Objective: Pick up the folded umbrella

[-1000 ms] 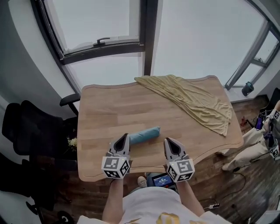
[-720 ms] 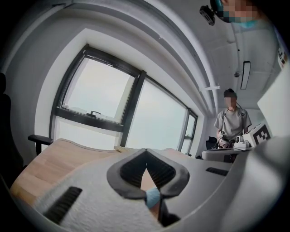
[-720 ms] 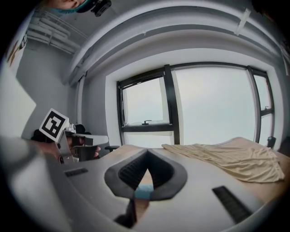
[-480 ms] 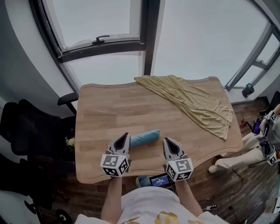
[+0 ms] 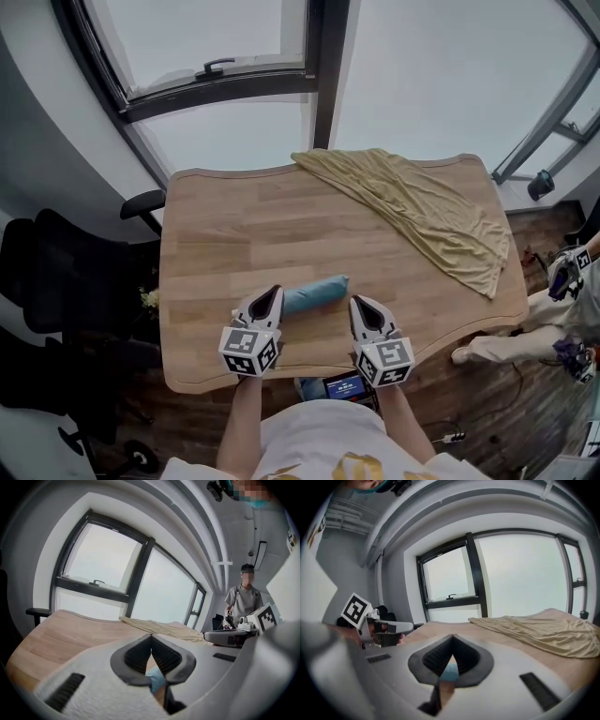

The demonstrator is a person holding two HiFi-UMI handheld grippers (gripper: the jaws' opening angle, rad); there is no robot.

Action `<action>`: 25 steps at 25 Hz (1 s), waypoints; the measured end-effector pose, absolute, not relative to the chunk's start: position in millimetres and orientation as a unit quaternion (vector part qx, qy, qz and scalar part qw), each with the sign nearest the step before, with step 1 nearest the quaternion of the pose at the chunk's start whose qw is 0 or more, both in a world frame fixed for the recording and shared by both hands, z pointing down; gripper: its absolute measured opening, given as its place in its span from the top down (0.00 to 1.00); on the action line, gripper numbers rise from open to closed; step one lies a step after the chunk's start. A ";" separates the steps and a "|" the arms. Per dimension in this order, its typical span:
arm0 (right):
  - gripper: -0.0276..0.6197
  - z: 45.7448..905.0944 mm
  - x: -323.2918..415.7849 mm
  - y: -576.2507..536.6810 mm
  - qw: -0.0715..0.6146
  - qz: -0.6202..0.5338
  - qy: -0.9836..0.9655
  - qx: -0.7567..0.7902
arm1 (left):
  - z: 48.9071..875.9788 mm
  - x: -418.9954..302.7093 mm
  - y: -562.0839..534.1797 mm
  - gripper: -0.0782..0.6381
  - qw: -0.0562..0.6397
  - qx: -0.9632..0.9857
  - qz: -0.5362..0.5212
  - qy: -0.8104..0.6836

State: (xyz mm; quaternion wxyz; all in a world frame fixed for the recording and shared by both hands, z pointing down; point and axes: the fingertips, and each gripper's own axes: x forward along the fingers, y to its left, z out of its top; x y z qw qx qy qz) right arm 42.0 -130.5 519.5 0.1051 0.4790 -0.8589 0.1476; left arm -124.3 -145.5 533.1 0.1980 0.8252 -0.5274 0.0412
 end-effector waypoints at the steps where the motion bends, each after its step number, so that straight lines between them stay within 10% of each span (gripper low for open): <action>1: 0.94 522.3 41.8 -132.8 0.108 0.150 -0.859 0.478 | 538.0 -123.8 -147.6 0.87 0.203 0.825 0.047 -0.525; 19: 0.94 581.3 46.9 -160.6 0.154 0.215 -0.852 0.452 | 621.0 -86.5 -164.4 0.86 0.231 0.851 0.208 -0.424; 25: 0.94 600.6 52.3 -166.8 0.163 0.241 -0.849 0.442 | 648.7 -69.6 -165.2 0.70 0.239 0.856 0.273 -0.369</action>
